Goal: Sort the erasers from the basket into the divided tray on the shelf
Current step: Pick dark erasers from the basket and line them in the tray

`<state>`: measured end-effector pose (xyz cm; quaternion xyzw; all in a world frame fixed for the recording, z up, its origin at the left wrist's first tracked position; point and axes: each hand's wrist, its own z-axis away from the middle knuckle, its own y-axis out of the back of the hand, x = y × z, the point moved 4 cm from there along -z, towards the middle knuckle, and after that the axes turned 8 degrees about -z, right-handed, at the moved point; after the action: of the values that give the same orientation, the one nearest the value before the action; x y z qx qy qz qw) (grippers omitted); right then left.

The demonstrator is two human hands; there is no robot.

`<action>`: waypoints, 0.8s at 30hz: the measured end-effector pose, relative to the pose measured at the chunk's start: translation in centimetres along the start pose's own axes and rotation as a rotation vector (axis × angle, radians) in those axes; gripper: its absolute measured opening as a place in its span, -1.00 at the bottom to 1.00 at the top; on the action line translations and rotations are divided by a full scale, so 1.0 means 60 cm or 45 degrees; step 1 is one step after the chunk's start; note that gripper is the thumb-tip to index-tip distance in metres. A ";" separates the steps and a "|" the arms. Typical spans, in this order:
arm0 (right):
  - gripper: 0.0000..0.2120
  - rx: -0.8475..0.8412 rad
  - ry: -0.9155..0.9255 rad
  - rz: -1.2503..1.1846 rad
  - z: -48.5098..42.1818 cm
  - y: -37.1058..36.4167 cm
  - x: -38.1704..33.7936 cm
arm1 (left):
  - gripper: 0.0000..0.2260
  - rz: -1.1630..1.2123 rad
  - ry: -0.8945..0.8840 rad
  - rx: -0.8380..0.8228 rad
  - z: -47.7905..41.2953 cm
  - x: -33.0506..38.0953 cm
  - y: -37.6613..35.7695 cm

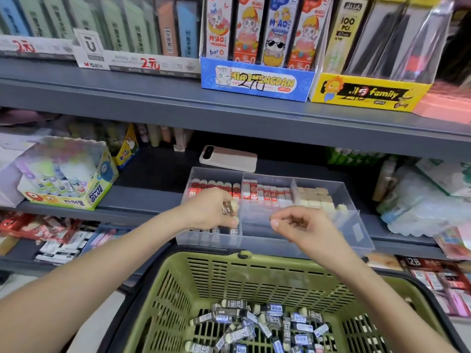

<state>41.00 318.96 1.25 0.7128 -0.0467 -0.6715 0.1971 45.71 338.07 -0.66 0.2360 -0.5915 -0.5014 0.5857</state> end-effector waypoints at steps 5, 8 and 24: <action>-0.94 -0.050 -0.001 0.096 -0.002 -0.008 -0.001 | -0.84 -0.166 -0.016 -0.099 0.000 0.003 -0.009; -0.93 -0.075 -0.018 0.146 -0.005 -0.015 -0.001 | -0.81 -0.293 -0.036 -0.127 0.006 0.007 0.000; -0.95 -0.080 0.096 -0.275 -0.031 -0.075 -0.080 | -0.78 0.935 -0.222 -0.262 0.084 0.047 0.042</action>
<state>41.44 325.11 4.26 0.7318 0.0589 -0.6627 0.1476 41.24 338.17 3.78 -0.0951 -0.6308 -0.3333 0.6943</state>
